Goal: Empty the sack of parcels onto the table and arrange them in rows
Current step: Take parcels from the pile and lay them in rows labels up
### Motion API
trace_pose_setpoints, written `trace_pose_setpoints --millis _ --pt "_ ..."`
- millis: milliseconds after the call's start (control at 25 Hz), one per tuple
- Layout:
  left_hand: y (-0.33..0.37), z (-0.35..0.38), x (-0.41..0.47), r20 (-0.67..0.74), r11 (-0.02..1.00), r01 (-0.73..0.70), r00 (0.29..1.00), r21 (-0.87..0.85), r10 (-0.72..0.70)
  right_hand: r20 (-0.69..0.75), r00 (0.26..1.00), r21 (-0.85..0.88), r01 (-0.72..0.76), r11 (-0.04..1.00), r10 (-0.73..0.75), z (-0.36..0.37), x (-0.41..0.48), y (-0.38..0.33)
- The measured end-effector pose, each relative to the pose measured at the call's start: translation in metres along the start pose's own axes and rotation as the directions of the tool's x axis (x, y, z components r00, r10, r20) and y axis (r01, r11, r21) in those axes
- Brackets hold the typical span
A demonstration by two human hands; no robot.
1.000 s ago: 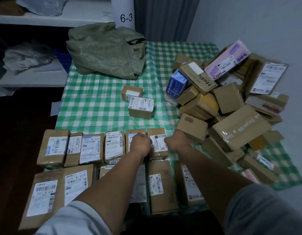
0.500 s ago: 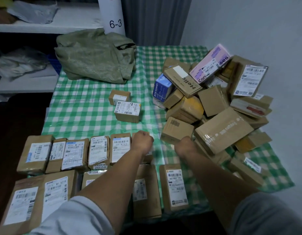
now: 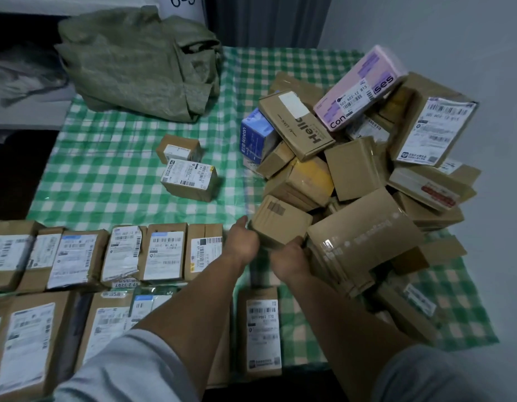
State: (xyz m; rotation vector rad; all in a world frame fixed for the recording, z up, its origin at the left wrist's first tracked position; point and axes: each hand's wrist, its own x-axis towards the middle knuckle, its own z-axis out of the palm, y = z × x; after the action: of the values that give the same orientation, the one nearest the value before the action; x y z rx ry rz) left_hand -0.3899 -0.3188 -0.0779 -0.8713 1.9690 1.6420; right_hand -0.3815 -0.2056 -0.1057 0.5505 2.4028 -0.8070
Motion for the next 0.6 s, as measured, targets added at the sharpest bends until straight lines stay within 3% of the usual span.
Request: trace_pose_setpoints --millis 40,80,240,360,520,600 --pt "0.002 0.004 0.001 0.017 1.000 -0.002 1.000 -0.009 0.002 -0.012 0.998 0.178 -0.054 0.983 0.057 -0.003 -0.005 0.000" --pt "0.005 0.006 0.001 0.030 1.000 -0.010 0.999 0.001 0.010 -0.020 0.996 0.237 -0.077 0.968 0.084 -0.007 -0.011 -0.002" --pt "0.005 0.010 0.006 -0.001 0.998 -0.060 0.998 0.019 0.060 -0.012 0.999 0.143 -0.028 0.989 0.030 -0.018 -0.017 0.002" --pt "0.008 -0.001 -0.001 -0.060 0.992 -0.125 0.991 -0.025 0.124 -0.059 0.998 0.221 0.000 0.975 0.013 -0.025 -0.028 0.000" --pt "0.019 -0.030 -0.009 -0.127 0.981 -0.185 0.974 0.052 0.190 -0.050 0.999 0.241 0.005 0.970 0.007 -0.024 -0.047 -0.010" --pt "0.025 -0.042 -0.023 -0.102 0.981 -0.192 0.977 -0.035 0.188 -0.047 0.999 0.236 0.013 0.972 -0.002 -0.020 -0.058 -0.014"
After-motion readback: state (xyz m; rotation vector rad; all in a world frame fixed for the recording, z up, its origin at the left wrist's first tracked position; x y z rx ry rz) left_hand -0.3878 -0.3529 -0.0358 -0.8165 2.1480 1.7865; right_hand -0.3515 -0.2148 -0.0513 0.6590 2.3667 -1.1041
